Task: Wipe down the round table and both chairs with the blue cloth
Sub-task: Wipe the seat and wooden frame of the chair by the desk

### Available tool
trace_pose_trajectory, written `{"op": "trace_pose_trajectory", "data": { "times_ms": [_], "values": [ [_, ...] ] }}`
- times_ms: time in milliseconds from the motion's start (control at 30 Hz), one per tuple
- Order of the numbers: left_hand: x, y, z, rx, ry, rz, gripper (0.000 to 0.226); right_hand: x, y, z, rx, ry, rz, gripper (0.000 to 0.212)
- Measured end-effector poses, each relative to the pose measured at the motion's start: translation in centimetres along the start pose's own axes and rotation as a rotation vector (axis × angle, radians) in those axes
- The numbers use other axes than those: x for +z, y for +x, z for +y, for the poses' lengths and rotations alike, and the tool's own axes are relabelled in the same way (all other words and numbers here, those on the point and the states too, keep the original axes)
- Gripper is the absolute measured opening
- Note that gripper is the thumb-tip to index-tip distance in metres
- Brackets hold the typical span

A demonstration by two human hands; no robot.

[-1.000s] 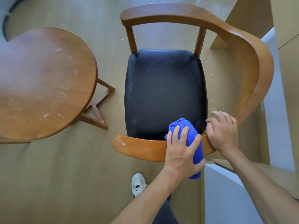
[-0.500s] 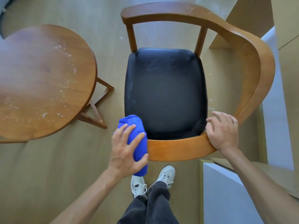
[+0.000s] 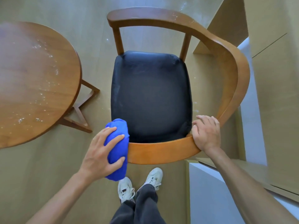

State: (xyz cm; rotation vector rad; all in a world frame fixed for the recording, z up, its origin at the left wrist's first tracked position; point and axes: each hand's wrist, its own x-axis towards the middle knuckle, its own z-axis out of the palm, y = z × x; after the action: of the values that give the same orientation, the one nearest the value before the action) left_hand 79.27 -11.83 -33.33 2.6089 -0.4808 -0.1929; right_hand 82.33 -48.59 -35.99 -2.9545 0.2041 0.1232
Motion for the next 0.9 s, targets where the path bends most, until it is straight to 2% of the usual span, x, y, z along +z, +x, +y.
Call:
{"op": "trace_pose_trajectory", "data": {
  "times_ms": [100, 233, 433, 500, 633, 767, 900],
  "values": [
    [0.7, 0.2, 0.3, -0.048, -0.019, 0.056, 0.059, 0.1, 0.0, 0.0, 0.012, -0.006, -0.038, 0.036],
    [2.8, 0.8, 4.0, -0.045, -0.009, 0.12, 0.056, 0.3, 0.1, -0.1, 0.014, -0.001, -0.031, 0.036],
    [7.3, 3.6, 14.4, -0.067, 0.019, 0.017, 0.059, 0.3, 0.2, 0.1, 0.012, 0.008, -0.012, 0.034],
    [8.1, 4.5, 15.7, -0.074, 0.018, 0.001, 0.058, 0.3, 0.2, 0.2, 0.007, 0.021, -0.001, 0.033],
    [6.0, 3.1, 11.5, 0.04, 0.034, -0.01, 0.059, 0.4, 0.1, 0.5, 0.004, 0.063, 0.007, 0.033],
    [0.9, 0.2, 3.3, -0.082, 0.09, -0.024, 0.061, 0.7, 0.0, 0.6, 0.0, 0.105, 0.037, 0.03],
    [-0.1, 0.1, 1.7, -0.193, 0.097, -0.014, 0.063, 0.9, 0.1, 0.7, -0.017, 0.127, 0.071, 0.027]
  ]
}}
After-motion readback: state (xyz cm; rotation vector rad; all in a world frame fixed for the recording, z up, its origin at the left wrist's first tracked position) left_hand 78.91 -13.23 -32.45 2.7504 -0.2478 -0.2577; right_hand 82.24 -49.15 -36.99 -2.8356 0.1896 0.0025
